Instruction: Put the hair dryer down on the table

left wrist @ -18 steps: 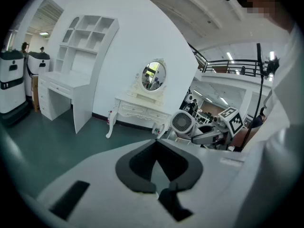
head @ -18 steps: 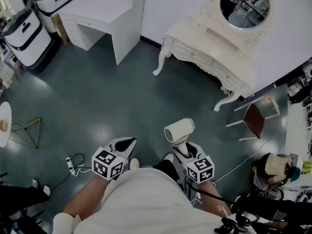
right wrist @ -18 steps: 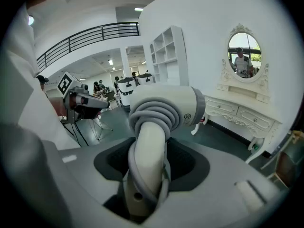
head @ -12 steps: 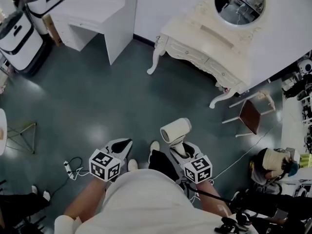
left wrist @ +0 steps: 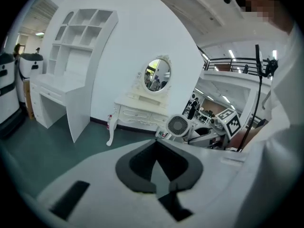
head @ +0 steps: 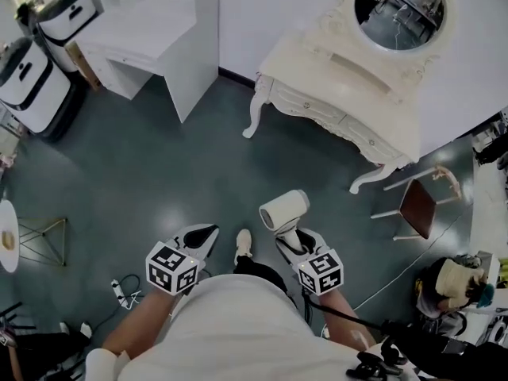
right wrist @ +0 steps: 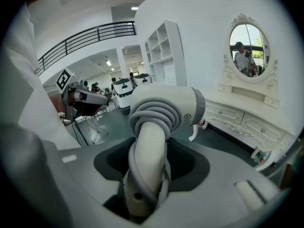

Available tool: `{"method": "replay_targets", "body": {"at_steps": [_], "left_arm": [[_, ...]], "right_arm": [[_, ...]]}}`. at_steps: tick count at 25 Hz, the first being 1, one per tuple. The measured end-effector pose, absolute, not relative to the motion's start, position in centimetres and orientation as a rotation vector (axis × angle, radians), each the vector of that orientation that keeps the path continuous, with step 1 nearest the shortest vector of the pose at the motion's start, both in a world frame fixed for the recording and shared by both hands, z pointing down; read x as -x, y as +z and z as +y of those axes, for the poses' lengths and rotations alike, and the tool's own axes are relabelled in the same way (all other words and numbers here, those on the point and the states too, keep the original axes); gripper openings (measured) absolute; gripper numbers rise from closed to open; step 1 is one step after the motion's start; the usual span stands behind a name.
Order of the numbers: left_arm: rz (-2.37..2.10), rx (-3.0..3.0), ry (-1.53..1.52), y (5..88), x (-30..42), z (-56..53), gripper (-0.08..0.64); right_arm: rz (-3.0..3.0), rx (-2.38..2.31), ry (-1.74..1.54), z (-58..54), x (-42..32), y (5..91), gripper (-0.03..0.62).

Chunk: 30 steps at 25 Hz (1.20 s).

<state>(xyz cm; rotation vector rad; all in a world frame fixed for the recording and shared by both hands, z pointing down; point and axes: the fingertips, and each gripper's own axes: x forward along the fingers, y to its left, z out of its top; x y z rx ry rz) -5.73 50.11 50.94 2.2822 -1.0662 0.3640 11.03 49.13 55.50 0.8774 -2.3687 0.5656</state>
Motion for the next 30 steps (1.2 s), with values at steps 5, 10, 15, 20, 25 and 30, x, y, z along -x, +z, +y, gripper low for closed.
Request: {"method": "replay_targets", "body": {"at_steps": [5, 10, 15, 20, 25, 30], "left_arm": [[-1.076, -2.310, 0.414, 49.0, 3.7, 41.4, -0.002], [-1.047, -2.309, 0.407, 48.6, 0.8, 35.1, -0.002], [-1.023, -2.309, 0.421, 48.8, 0.1, 30.5, -0.002], [-0.970, -2.334, 0.424, 49.7, 0.6, 25.3, -0.002], [-0.910, -2.365, 0.386, 50.2, 1.9, 17.9, -0.002], [-0.845, -2.415, 0.384, 48.7, 5.0, 9.5, -0.002]], "right_arm": [[-2.418, -0.878, 0.537, 41.0, -12.4, 54.5, 0.210], [-2.421, -0.904, 0.586, 35.0, -14.3, 55.3, 0.210], [-2.397, -0.939, 0.602, 30.3, -15.2, 55.9, 0.211], [-2.359, -1.003, 0.600, 24.9, -15.0, 56.5, 0.210], [-2.311, -1.081, 0.596, 17.3, -14.5, 57.2, 0.210], [-2.248, -1.158, 0.574, 7.2, -13.2, 57.2, 0.210]]}}
